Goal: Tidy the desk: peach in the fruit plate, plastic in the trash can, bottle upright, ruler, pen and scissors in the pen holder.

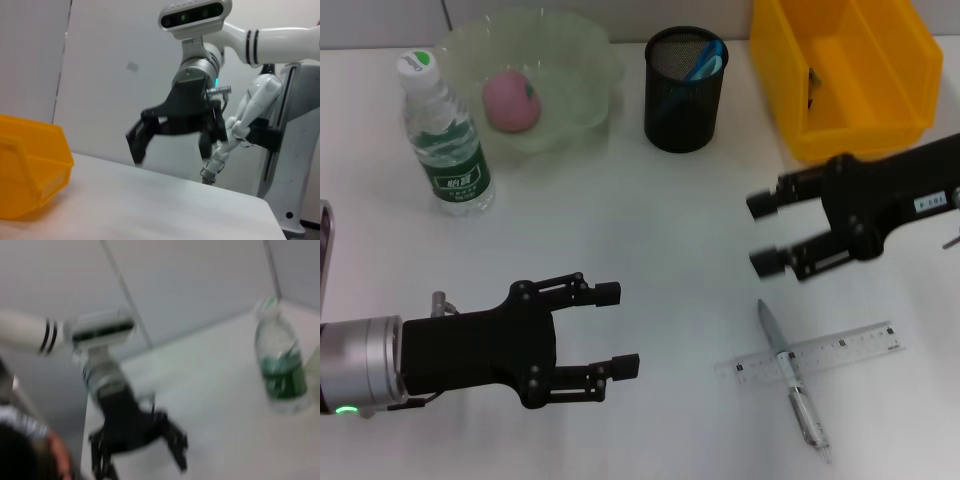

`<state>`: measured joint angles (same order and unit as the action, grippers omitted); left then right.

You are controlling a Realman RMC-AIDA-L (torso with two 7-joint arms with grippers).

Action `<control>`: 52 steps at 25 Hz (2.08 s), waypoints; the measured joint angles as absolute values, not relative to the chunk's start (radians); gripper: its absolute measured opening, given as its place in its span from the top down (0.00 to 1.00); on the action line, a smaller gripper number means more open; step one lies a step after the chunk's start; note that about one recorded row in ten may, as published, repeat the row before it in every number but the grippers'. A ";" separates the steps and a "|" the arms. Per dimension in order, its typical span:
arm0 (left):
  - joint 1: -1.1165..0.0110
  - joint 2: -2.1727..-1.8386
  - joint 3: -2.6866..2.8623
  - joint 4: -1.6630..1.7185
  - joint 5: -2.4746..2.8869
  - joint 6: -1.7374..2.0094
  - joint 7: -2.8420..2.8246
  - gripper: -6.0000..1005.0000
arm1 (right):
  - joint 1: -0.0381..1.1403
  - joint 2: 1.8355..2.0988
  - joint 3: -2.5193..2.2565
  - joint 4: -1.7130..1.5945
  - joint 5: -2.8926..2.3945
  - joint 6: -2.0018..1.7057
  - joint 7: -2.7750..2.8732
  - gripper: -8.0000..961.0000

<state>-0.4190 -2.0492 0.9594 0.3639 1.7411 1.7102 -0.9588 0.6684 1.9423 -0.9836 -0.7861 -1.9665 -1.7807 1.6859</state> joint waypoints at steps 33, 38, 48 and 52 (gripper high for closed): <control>-0.408 -2.055 0.954 0.367 1.741 1.674 -0.949 0.21 | 0.766 2.084 -1.416 -1.027 -2.439 -1.699 1.694 0.17; -0.409 -2.056 0.953 0.376 1.741 1.668 -0.956 0.21 | 0.758 2.088 -1.445 -1.032 -2.433 -1.671 1.693 0.19; -0.410 -2.052 0.953 0.377 1.741 1.664 -0.957 0.21 | 0.753 2.091 -1.533 -1.035 -2.396 -1.646 1.701 0.21; -0.409 -2.050 0.953 0.377 1.741 1.664 -0.957 0.21 | 0.753 2.091 -1.551 -1.035 -2.396 -1.633 1.714 0.22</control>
<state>-0.4088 -2.0502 0.9529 0.3774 1.7410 1.6642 -0.9572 0.7528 2.0909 -1.5505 -1.0355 -2.3960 -1.6334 1.7138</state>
